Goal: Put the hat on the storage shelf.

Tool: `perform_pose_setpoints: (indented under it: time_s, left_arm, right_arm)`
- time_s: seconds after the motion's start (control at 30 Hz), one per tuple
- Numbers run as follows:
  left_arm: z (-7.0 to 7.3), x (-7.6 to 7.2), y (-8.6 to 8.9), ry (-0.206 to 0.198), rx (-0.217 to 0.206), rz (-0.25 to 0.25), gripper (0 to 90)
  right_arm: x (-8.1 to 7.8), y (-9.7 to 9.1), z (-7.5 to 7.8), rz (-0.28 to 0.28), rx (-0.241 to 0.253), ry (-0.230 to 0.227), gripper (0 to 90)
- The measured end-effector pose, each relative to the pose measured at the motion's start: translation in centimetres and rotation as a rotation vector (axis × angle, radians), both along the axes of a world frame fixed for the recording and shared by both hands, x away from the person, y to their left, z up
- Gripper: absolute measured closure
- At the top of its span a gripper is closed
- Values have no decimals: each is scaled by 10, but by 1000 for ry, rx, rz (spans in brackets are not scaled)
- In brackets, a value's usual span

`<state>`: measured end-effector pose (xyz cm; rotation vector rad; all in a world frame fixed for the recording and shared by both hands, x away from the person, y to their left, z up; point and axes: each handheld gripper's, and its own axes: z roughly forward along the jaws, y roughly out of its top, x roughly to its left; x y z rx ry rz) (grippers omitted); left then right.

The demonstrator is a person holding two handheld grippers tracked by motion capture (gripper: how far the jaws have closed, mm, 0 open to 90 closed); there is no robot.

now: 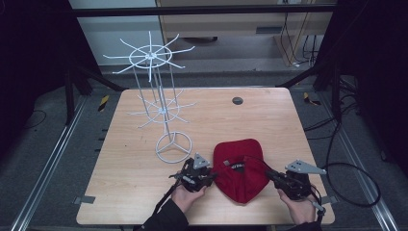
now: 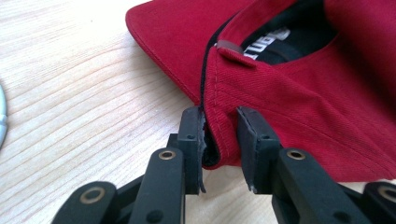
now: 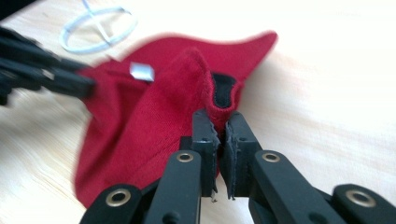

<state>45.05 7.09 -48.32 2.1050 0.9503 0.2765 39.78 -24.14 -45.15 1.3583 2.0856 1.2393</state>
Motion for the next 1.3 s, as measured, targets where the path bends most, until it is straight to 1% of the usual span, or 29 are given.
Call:
perform_pose_setpoints:
  time_s: [0.03,0.07,0.17,0.23,0.27,0.3,0.33,0.4,0.43,0.5,0.53,0.63,0.67,0.73,0.77,0.8,0.87,0.9,0.97,1.03,1.07,1.1,1.13,1.2,1.23,1.27,1.3]
  left_arm:
    - [0,1,0,5,4,-3,715]
    - [-1,3,0,12,-4,-2,714]
    - [-5,8,-1,30,-48,11,704]
    - [-8,11,-2,34,-67,14,697]
    - [-9,13,-1,43,-81,17,694]
    - [-9,15,0,43,-79,14,688]
    - [-11,16,0,48,-90,9,680]
    - [-11,17,1,47,-95,8,653]
    - [-11,19,3,49,-96,-2,624]
    - [-10,18,5,50,-107,-4,571]
    - [-8,18,6,51,-116,-1,545]
    - [-1,15,11,50,-113,-6,493]
    - [0,14,12,43,-107,-11,478]
    - [6,10,14,31,-115,-12,454]
    - [9,8,16,21,-107,-21,434]
    - [9,8,16,21,-107,-21,420]
    - [15,3,18,1,-122,-30,407]
    - [20,0,18,-15,-138,-29,394]
    - [27,-4,18,-23,-157,-38,381]
    - [34,-9,14,-26,-178,-53,367]
    - [34,-9,14,-26,-178,-53,361]
    - [39,-12,8,-39,-192,-71,352]
    - [42,-14,4,-40,-202,-81,345]
    - [45,-16,-5,-49,-200,-105,329]
    - [46,-17,-9,-52,-200,-110,318]
    - [46,-17,-9,-52,-200,-110,313]
    - [48,-18,-16,-53,-198,-123,300]
  right_arm:
    - [0,3,6,10,4,-26,848]
    - [0,5,9,18,6,-43,848]
    - [2,13,21,41,17,-86,849]
    - [4,19,28,56,16,-105,849]
    - [5,21,30,61,19,-107,849]
    - [7,24,32,70,21,-111,849]
    - [9,28,34,76,19,-114,849]
    - [10,34,36,83,6,-120,850]
    - [11,35,36,80,-4,-126,851]
    - [10,36,37,79,-4,-131,852]
    - [10,35,38,75,-6,-133,852]
    - [9,34,38,64,-8,-133,853]
    - [9,34,37,61,-7,-134,853]
    - [9,34,37,56,-4,-135,853]
    - [9,34,37,54,-8,-134,853]
    - [9,34,37,54,-8,-134,853]
    - [9,35,37,50,-8,-133,853]
    - [9,36,37,50,-5,-133,854]
    - [9,37,37,47,-8,-137,854]
    - [9,38,37,47,-7,-139,854]
    - [9,39,37,48,-9,-140,854]
    - [9,39,38,50,-9,-141,854]
    - [8,40,38,49,-6,-138,854]
    - [9,41,38,52,-15,-144,854]
    - [9,41,38,53,-16,-144,854]
    - [9,41,38,53,-16,-144,854]
    - [9,41,38,55,-17,-146,853]
